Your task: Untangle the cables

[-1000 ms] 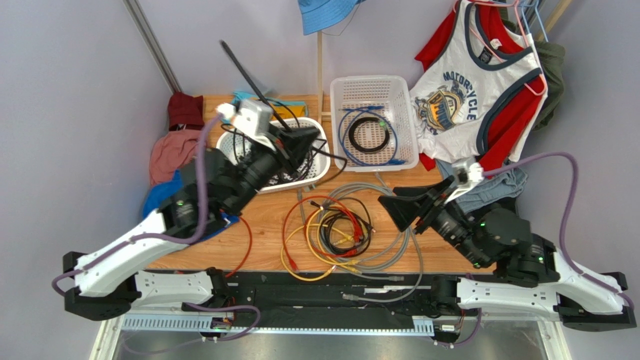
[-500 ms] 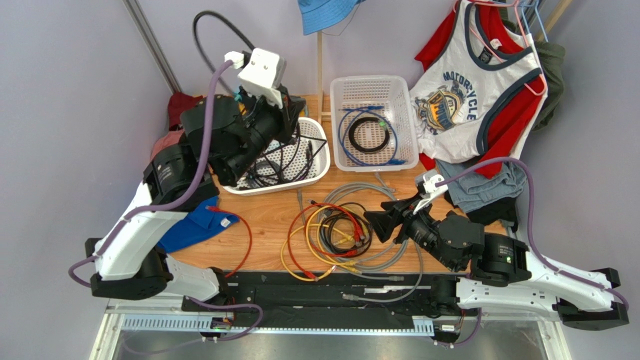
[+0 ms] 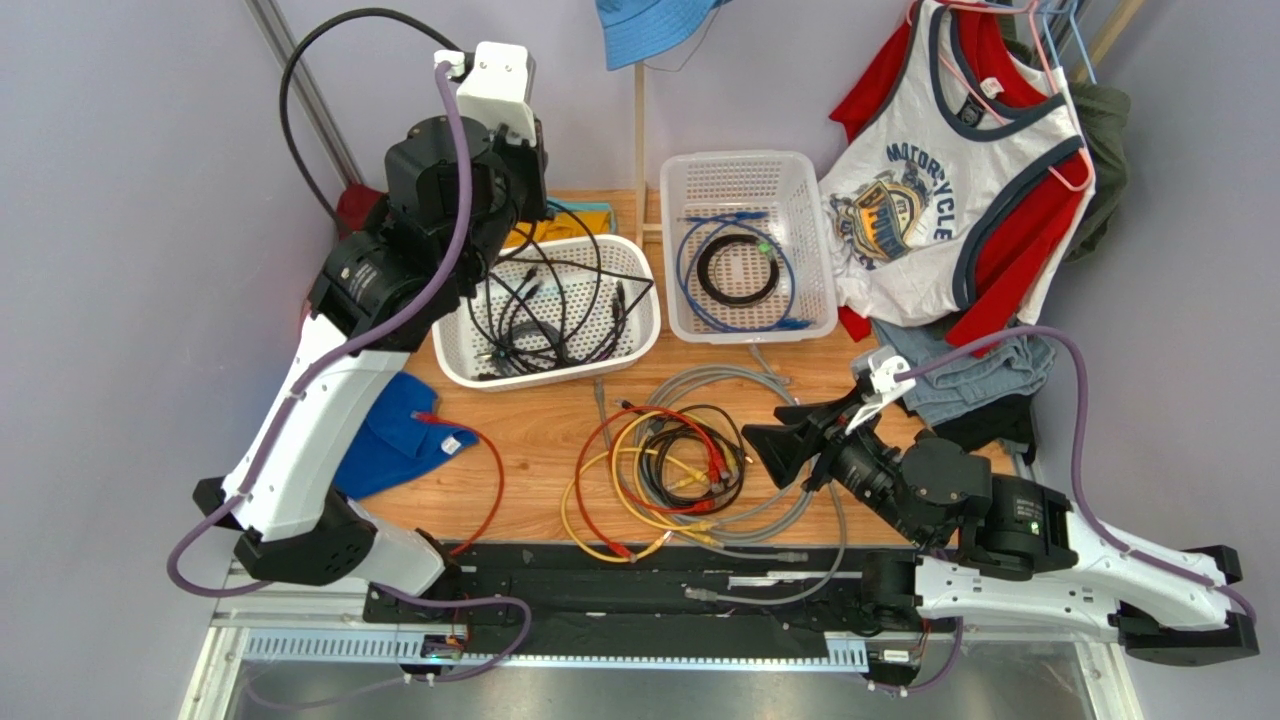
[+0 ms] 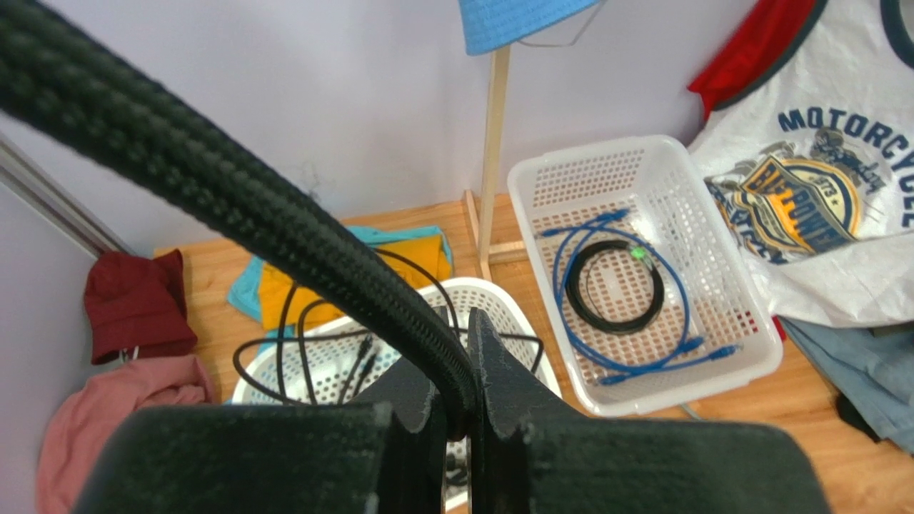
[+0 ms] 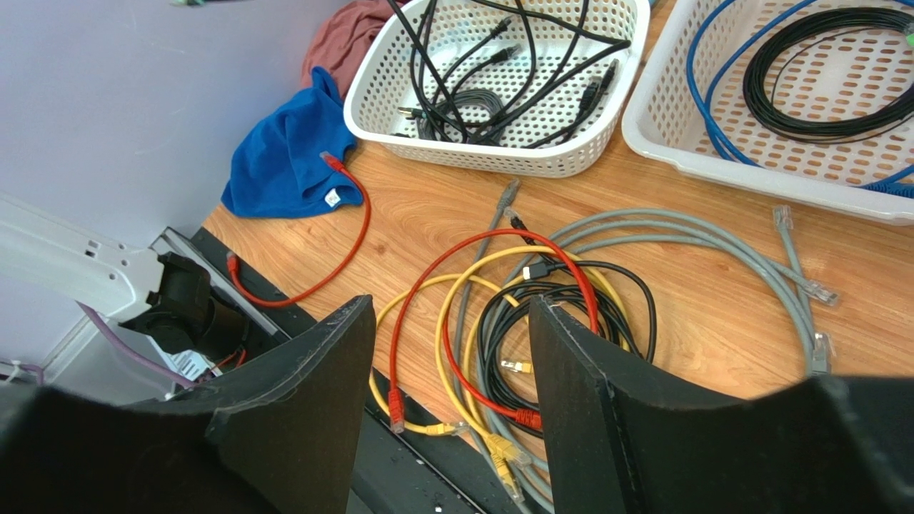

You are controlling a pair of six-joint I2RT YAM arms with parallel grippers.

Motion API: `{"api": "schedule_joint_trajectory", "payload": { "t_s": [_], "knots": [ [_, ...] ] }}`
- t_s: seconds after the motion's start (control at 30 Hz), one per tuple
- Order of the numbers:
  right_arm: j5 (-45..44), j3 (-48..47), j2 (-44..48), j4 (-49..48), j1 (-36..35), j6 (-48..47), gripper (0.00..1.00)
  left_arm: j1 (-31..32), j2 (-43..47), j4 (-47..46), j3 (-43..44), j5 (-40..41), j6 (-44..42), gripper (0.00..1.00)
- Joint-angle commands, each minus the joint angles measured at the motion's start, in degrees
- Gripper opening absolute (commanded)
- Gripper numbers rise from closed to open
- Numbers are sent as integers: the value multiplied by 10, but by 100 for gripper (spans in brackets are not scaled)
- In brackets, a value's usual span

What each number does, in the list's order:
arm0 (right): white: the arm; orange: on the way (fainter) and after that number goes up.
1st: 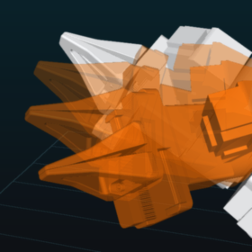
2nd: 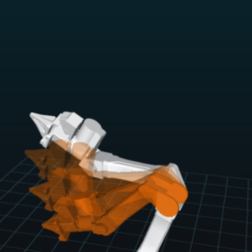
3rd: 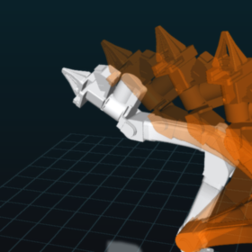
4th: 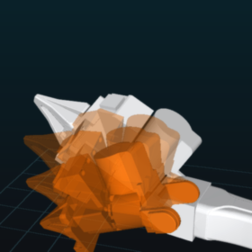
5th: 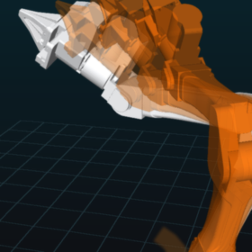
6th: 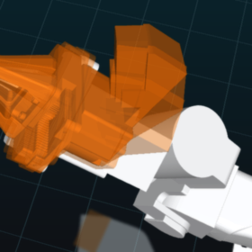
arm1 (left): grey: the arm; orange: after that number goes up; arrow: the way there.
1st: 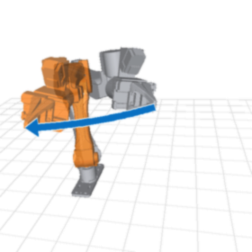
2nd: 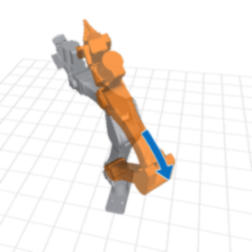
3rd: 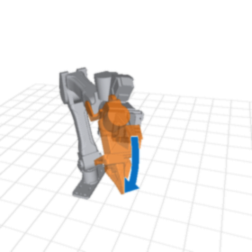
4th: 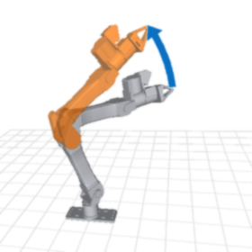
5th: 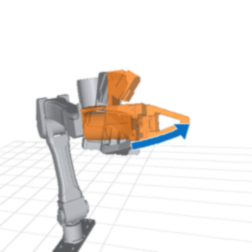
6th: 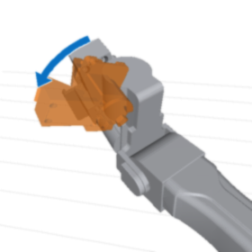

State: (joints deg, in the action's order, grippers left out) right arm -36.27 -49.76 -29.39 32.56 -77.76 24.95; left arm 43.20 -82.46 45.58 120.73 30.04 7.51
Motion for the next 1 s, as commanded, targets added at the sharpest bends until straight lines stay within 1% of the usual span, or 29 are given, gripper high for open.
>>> {"api": "schedule_joint_trajectory", "payload": {
  "t_s": [0.0, 0.07, 0.23, 0.3, 0.43, 0.57, 0.67, 0.7, 0.77, 0.8, 0.9, 0.97],
  "knots": [
    [-18, 13, 5, -15, 1, -19, 58, -25, -22, -59, 8, -43, -14, 0],
    [-18, 19, 3, -20, 0, -29, 58, -33, -27, -98, -15, -63, -19, 0],
    [-24, 26, -8, -30, 0, -43, 58, -38, -48, -156, -29, -105, -14, 0],
    [-22, 32, -9, -34, 0, -46, 58, -43, -58, -176, -41, -111, -15, 0],
    [-7, 41, -14, -48, 1, -44, 58, -65, -75, -255, -105, -105, -16, 0],
    [-12, 52, -16, -53, 1, -48, 58, -94, -98, -285, -145, -113, 8, 0],
    [-20, 61, -16, -57, 1, -52, 57, -111, -97, -361, -227, -129, 24, 0],
    [-19, 62, -17, -60, 1, -51, 57, -116, -94, -427, -286, -134, 25, 0],
    [-17, 67, -20, -64, 1, -51, 57, -122, -83, -507, -348, -147, 25, 0],
    [-15, 69, -21, -69, 1, -51, 57, -125, -80, -586, -407, -152, 25, 0],
    [-13, 73, -29, -75, 2, -48, 57, -131, -85, -682, -471, -169, 23, 0],
    [-10, 76, -34, -78, 3, -49, 57, -131, -101, -697, -481, -183, 12, 0]
  ]
}}
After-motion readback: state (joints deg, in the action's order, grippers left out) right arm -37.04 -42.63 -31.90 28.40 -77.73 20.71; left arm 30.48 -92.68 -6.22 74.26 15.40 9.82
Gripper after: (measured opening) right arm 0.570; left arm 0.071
